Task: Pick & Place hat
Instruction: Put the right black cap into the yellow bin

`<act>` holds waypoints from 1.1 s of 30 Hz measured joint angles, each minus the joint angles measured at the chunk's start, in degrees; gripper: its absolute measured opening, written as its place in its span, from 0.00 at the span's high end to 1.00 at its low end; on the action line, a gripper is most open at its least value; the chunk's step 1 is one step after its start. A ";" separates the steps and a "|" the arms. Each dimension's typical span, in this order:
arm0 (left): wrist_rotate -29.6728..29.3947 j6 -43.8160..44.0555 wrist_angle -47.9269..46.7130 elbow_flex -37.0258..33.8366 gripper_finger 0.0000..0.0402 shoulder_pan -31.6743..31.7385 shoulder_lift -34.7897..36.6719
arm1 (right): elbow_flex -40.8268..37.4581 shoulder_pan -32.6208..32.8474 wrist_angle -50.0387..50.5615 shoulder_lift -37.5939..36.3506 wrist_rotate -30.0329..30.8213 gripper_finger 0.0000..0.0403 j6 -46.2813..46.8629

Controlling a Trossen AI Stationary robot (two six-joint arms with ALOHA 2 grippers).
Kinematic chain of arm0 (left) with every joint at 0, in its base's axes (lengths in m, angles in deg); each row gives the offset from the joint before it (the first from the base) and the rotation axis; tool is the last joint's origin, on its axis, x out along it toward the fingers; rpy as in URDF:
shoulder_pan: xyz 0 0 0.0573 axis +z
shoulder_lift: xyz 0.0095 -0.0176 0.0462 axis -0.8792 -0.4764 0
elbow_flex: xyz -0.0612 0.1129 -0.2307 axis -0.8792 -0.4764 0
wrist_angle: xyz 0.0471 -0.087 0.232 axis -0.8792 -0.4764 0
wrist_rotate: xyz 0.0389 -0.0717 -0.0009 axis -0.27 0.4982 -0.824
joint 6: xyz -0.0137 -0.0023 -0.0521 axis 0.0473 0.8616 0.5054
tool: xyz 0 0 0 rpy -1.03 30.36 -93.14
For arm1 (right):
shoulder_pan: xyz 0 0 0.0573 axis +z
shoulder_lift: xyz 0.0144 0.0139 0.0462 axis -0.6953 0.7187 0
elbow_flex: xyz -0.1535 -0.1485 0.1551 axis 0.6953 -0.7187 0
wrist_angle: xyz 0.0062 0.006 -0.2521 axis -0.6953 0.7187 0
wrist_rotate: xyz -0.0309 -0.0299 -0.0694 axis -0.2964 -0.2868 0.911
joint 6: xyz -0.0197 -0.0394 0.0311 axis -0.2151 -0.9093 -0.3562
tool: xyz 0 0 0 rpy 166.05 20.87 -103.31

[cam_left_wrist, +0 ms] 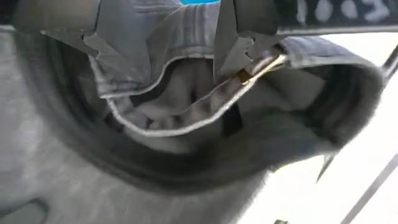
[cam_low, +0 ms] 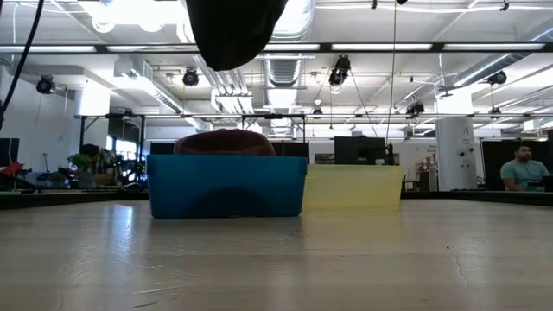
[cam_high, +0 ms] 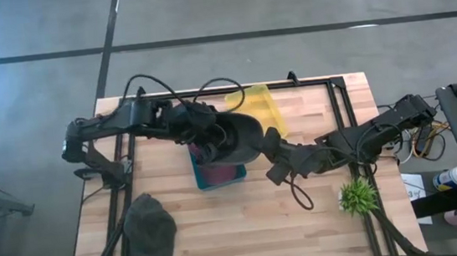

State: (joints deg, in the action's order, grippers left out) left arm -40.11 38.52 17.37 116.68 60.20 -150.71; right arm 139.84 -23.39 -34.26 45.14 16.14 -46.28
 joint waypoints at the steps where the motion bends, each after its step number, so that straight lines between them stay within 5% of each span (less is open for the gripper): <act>1: 0.07 -0.38 -0.52 1.27 0.58 0.01 0.00 | 0.00 -0.05 0.00 0.00 -0.01 0.97 0.00; 6: -0.92 -4.89 -7.03 7.79 0.58 0.02 0.11 | 0.00 -0.33 -0.03 0.00 0.00 0.97 -0.02; 10: -9.89 -2.32 -17.05 9.64 0.58 0.25 0.11 | 0.00 -0.33 -0.08 -0.04 0.01 0.97 -0.21; 13: -10.66 -1.10 -19.95 8.58 0.58 0.50 0.13 | 0.00 -0.33 -0.08 -0.16 0.01 0.97 -0.22; 21: -7.14 -3.57 -18.00 1.41 0.58 0.48 0.13 | 0.00 -0.33 -0.07 -0.55 0.05 0.97 1.71; 28: -2.23 -8.92 -3.65 -3.82 0.58 0.48 -0.03 | 0.00 -0.26 -0.01 -1.31 0.14 0.97 5.40; 33: -4.05 -11.93 -1.77 -3.79 0.58 0.48 0.06 | -0.15 -0.24 1.93 -1.31 0.20 0.97 5.33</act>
State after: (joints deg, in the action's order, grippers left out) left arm -44.16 26.59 15.60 112.89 60.68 -150.65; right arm 139.69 -23.63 -32.32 43.83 16.34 -40.95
